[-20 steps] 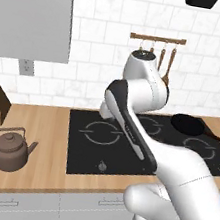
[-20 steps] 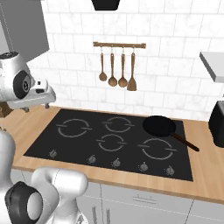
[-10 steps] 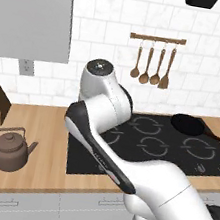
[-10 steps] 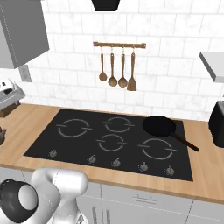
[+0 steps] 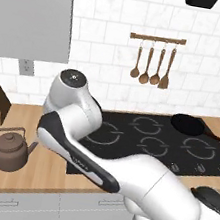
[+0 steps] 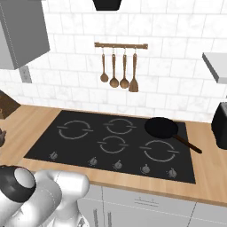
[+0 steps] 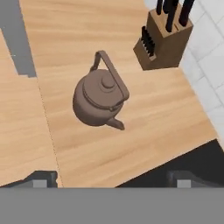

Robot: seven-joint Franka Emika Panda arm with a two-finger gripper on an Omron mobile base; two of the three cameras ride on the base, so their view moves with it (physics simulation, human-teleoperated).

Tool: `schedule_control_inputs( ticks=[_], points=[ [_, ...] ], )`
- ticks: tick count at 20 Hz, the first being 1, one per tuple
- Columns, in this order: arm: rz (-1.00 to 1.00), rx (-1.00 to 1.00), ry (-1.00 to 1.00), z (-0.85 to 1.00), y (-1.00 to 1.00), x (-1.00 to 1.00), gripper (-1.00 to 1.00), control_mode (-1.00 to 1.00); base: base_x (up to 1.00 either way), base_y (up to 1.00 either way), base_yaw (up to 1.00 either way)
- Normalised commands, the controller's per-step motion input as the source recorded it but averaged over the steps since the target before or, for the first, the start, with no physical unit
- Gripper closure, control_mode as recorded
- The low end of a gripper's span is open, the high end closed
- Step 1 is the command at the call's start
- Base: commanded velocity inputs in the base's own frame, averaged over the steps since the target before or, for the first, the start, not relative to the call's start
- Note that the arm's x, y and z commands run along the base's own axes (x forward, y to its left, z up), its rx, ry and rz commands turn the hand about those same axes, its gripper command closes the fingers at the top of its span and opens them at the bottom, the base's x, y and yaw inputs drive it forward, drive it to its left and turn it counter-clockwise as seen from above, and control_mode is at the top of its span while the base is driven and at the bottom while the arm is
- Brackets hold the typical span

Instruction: Pick the kettle from the counter and place it on a stove burner. Then turn the burner on.

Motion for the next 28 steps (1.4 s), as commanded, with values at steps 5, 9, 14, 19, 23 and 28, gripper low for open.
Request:
schedule_control_inputs(
  ticks=[5,9,14,19,23,28],
  points=[
    [0.37,-0.03,0.00,-0.24,0.95,0.09,-1.00,-1.00,0.00,0.00,0.00],
    [0.10,-0.16,0.01,-0.13,0.75,0.13,-1.00,-1.00,0.00,0.00,0.00],
    [0.03,-0.14,0.03,-0.09,0.18,0.06,-1.00,-1.00,0.00,0.00,0.00],
    [0.00,-0.17,0.01,-0.28,0.08,0.19,-1.00,-1.00,0.00,0.00,0.00],
    [0.00,-0.12,0.00,-0.17,0.00,0.24,-1.00,-1.00,0.00,0.00,0.00],
    [0.00,-0.06,0.01,-0.19,0.00,0.39,-1.00,-1.00,0.00,0.00,0.00]
  ],
)
